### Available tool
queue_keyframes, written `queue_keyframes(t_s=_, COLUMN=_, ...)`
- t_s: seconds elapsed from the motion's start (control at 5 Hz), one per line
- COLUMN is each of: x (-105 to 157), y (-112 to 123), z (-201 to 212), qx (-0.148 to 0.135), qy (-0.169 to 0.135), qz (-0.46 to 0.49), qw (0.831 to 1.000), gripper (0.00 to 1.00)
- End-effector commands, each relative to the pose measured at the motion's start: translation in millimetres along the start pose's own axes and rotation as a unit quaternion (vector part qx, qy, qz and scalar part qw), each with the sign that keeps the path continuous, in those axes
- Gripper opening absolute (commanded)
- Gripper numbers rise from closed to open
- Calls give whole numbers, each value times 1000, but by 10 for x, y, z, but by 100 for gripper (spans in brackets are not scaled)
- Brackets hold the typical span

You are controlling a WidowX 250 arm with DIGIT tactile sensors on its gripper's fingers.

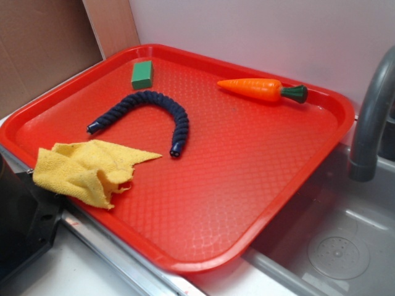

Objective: Grab the green block.

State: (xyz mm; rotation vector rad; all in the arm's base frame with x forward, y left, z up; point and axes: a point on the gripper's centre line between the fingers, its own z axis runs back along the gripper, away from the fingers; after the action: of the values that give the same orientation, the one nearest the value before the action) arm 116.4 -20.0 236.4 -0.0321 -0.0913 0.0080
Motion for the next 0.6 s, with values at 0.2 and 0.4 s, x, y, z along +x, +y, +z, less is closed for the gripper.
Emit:
queue_keyframes(t_s=0.2, x=161, y=177, z=-132, qx=-7, qy=9, qz=103, qw=995, gripper=100)
queue_keyframes(t_s=0.4, x=338, y=364, z=-286, qx=-4, qy=-3, qz=204, qw=979, gripper=100)
